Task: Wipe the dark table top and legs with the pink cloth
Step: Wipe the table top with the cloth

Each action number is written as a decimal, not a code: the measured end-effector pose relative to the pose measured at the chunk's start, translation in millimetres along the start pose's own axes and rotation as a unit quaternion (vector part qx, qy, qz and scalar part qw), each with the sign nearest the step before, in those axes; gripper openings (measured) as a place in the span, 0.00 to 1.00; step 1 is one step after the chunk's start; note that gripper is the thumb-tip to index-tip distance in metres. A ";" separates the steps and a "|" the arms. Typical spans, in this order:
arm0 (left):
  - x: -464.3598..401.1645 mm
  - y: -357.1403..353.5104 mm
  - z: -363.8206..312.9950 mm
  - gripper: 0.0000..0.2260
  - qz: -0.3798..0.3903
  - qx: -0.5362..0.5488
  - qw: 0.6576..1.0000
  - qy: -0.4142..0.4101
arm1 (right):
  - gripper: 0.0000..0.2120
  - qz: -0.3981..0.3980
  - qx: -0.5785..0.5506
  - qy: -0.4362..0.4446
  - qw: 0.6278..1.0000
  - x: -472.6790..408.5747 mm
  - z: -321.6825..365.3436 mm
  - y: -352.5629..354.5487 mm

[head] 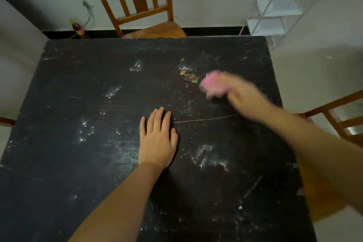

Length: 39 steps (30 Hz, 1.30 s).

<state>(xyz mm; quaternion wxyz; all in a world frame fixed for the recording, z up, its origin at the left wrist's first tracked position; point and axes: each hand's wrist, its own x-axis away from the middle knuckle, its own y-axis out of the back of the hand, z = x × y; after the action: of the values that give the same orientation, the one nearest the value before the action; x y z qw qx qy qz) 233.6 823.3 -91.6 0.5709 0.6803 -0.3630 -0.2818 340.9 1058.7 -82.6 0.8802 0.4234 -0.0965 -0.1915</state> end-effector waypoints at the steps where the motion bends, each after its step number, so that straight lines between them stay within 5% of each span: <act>1: 0.0 -0.8 0.2 0.23 -0.002 -0.003 1.000 -0.001 | 0.21 -0.088 -0.022 0.000 0.996 -19.7 -17.3 28.5; 3: 0.2 -1.7 0.4 0.23 -0.002 -0.004 1.000 0.001 | 0.23 -0.178 0.009 -0.055 0.983 -42.4 -50.1 73.9; 6: -0.3 -2.2 0.8 0.23 -0.008 -0.002 1.000 0.001 | 0.21 -0.147 0.078 -0.139 0.976 -56.1 -58.8 56.5; 11: -0.2 -2.4 0.2 0.23 -0.009 -0.002 1.000 0.004 | 0.26 0.032 0.011 0.112 0.993 10.3 16.3 -19.8; 14: -0.4 -2.2 0.3 0.22 -0.011 -0.002 1.000 0.001 | 0.25 0.109 -0.035 0.152 0.982 37.8 25.4 -24.0; 21: 0.8 -2.8 0.9 0.23 -0.017 -0.001 1.000 0.001 | 0.22 -0.179 0.021 -0.084 0.980 -52.5 -69.4 94.2; 25: 1.0 -2.9 0.3 0.24 -0.015 0.006 1.000 0.000 | 0.22 -0.124 0.081 -0.168 0.975 -13.0 -98.5 70.4; 30: 0.9 -2.6 -0.6 0.24 -0.013 0.005 1.000 0.002 | 0.30 0.040 0.100 0.010 0.994 113.0 -24.0 12.7; 33: 1.3 -1.7 -0.9 0.25 -0.010 0.002 1.000 0.002 | 0.29 0.149 0.002 0.050 0.988 149.2 14.5 0.6; 36: 1.2 -2.0 -0.1 0.25 -0.009 0.007 1.000 0.005 | 0.22 -0.006 -0.053 0.004 0.999 91.1 3.7 28.3; 39: 0.2 -3.5 0.8 0.25 -0.012 0.007 1.000 0.002 | 0.22 -0.152 0.042 -0.078 0.984 -7.0 -41.0 62.3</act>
<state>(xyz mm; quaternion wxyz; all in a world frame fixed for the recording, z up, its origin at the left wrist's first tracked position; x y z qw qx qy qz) 233.7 823.0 -95.1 0.5634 0.6893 -0.3553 -0.2850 364.1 1126.1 -59.5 0.8122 0.4532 -0.1077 -0.3512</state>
